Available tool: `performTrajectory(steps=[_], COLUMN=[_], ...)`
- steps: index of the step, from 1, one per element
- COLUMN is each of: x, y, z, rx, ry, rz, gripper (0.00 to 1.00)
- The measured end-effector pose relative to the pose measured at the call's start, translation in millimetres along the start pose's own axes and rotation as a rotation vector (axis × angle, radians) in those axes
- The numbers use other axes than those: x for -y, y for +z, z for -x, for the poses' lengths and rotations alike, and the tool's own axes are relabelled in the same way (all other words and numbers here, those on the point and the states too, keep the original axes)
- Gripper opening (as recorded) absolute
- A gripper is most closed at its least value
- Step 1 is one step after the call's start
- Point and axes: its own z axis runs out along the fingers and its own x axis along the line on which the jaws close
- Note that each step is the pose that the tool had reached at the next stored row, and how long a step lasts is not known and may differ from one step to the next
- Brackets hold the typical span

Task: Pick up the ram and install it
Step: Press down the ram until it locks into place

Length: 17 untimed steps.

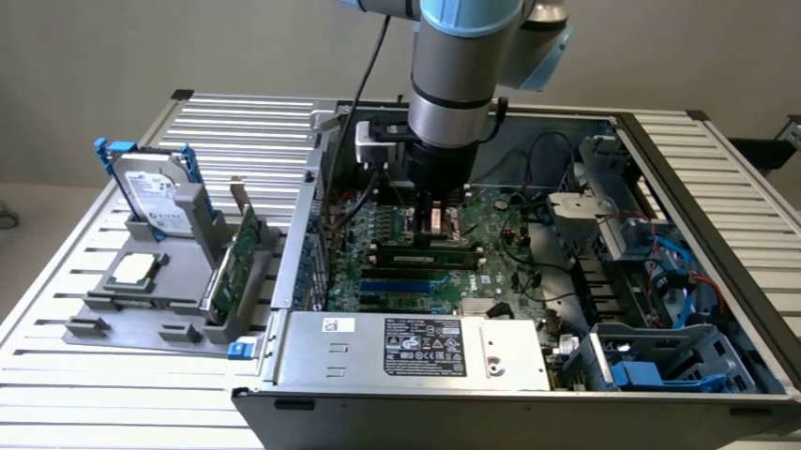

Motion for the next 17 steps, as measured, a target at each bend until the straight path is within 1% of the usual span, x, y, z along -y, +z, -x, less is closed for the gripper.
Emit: performTrajectory(steps=[7, 17], x=[0.2, 2.6], y=[4.3, 5.4], z=[0.1, 0.0], rx=[0.0043, 0.0076], ry=[0.000, 0.000], rz=[0.0003, 0.0017], gripper=[0.11, 0.11])
